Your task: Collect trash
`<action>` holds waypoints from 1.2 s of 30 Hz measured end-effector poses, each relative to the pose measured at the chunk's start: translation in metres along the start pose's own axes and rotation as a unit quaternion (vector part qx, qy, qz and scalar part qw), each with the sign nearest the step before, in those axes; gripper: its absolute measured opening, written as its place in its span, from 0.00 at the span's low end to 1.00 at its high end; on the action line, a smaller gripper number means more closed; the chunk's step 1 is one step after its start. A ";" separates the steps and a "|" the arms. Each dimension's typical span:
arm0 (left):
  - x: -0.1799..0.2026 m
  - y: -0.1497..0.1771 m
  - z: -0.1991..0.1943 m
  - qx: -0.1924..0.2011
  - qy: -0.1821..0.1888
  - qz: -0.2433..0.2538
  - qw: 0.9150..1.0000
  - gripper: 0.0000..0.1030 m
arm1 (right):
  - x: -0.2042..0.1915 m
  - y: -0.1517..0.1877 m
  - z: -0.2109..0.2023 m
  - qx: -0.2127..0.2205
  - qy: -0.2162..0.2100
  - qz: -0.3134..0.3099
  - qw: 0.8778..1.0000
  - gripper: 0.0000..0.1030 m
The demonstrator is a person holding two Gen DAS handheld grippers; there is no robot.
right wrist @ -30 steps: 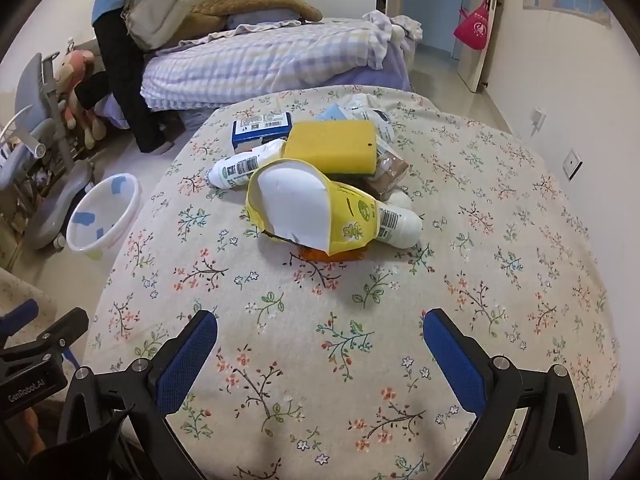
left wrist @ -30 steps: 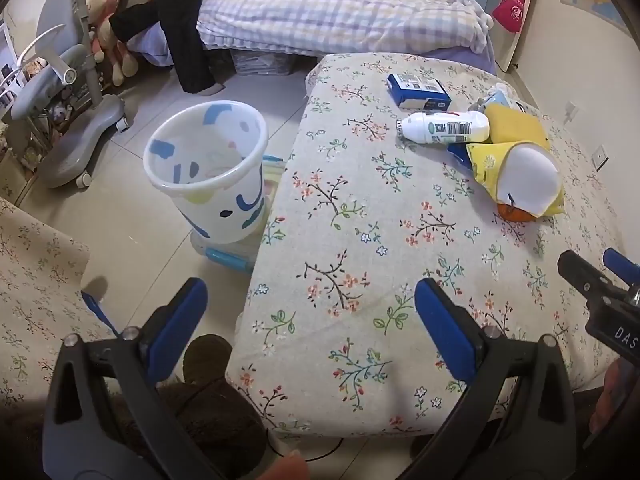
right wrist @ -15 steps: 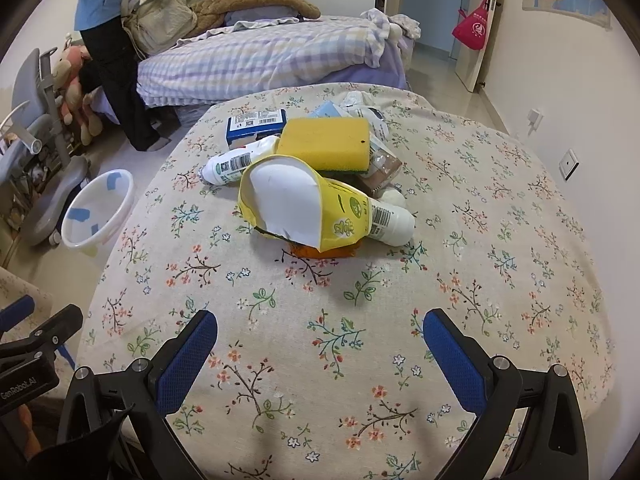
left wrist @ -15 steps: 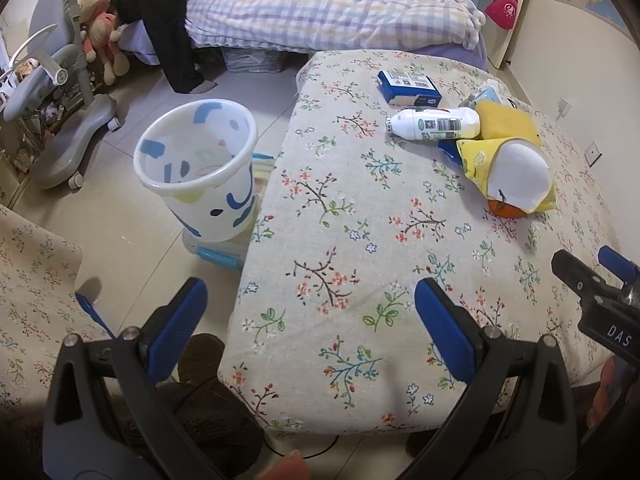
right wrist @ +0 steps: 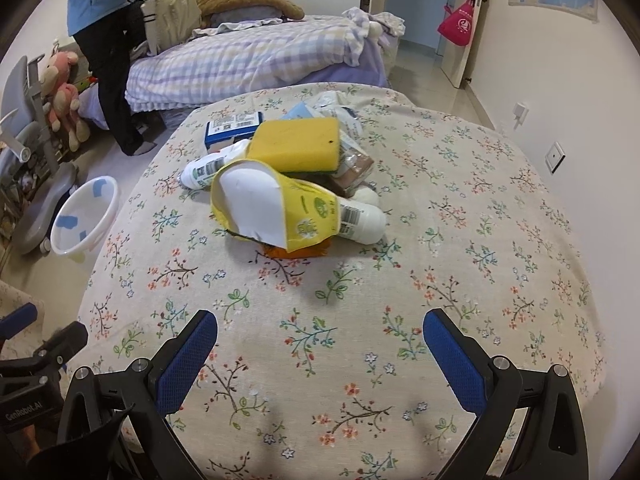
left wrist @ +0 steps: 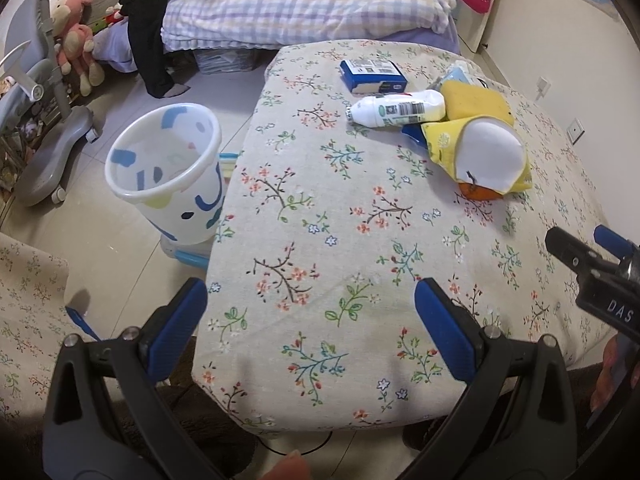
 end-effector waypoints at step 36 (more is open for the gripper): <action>0.009 -0.001 0.000 0.000 0.003 0.007 1.000 1.00 | 0.007 0.003 0.000 -0.004 -0.003 0.006 1.000 1.00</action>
Point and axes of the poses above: each gripper's, at about its wrist camera, not at the fingertips, and z roughly the way its jaws point, x to its right, y to its underside, the point moved 1 cm from there along z, roughly the way its jaws point, and after that the axes turned 10 degrees about x, right-handed, at the moved point
